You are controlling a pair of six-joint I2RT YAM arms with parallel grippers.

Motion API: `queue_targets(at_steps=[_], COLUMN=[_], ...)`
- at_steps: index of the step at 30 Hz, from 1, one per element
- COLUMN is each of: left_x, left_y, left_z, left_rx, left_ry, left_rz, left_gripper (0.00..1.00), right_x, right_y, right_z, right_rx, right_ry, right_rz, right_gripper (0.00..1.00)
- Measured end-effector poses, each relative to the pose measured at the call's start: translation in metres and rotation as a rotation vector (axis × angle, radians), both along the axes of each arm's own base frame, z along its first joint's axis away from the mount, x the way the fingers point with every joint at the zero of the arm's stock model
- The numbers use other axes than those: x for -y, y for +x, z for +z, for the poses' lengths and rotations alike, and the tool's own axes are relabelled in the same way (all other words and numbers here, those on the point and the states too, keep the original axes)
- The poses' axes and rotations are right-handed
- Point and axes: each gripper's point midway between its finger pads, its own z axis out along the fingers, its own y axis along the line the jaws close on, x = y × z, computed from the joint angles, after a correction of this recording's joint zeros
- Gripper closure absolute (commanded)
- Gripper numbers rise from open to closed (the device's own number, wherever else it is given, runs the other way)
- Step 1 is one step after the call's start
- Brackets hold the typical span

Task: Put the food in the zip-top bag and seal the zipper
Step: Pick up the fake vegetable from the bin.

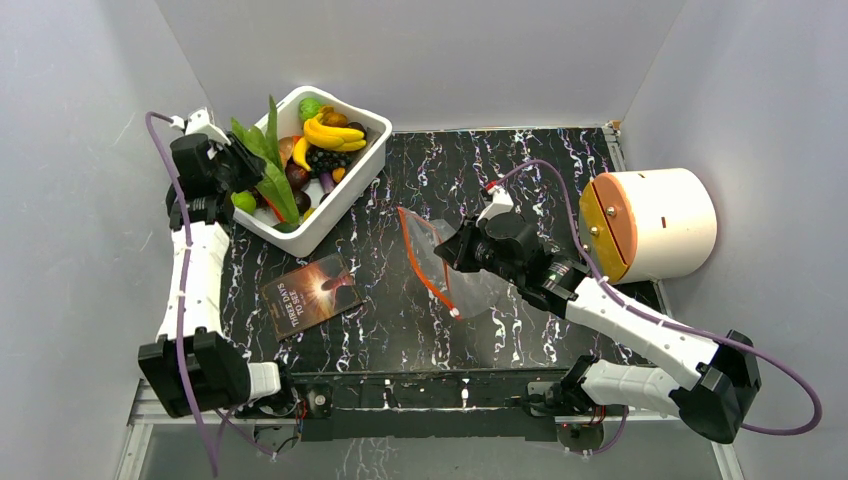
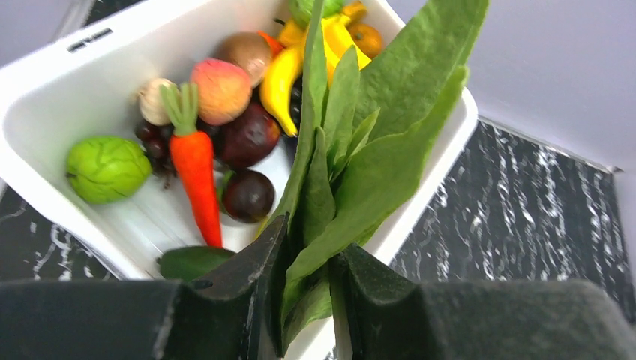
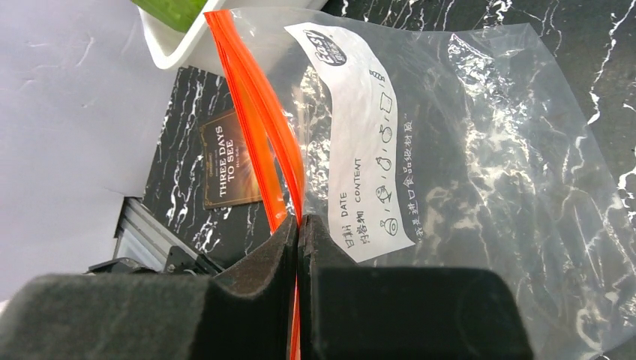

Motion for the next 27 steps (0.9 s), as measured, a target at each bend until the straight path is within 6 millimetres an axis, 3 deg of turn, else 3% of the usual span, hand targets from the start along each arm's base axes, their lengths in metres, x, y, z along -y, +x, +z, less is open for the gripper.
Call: queue_targets(at_steps=[6, 12, 20, 27], left_x=[0.033, 0.068, 0.092, 0.107], left_y=[-0.028, -0.038, -0.044, -0.049], left_z=[0.012, 0.025, 0.038, 0.069], left_rx=[0.052, 0.084, 0.094, 0.146], left_ry=[-0.06, -0.06, -0.101, -0.164], left_rz=[-0.115, -0.234, -0.318, -0.373], left_gripper=[0.79, 0.8, 0.81, 0.81], right_x=[-0.007, -0.016, -0.025, -0.03], right_y=[0.002, 0.003, 0.01, 0.017], right_z=[0.004, 0.004, -0.003, 0.015], right_rx=[-0.027, -0.064, -0.118, -0.122], right_ry=[0.061, 0.107, 0.132, 0.217], right_rz=[-0.015, -0.02, -0.045, -0.083], right_gripper=[1.0, 1.0, 1.0, 1.0])
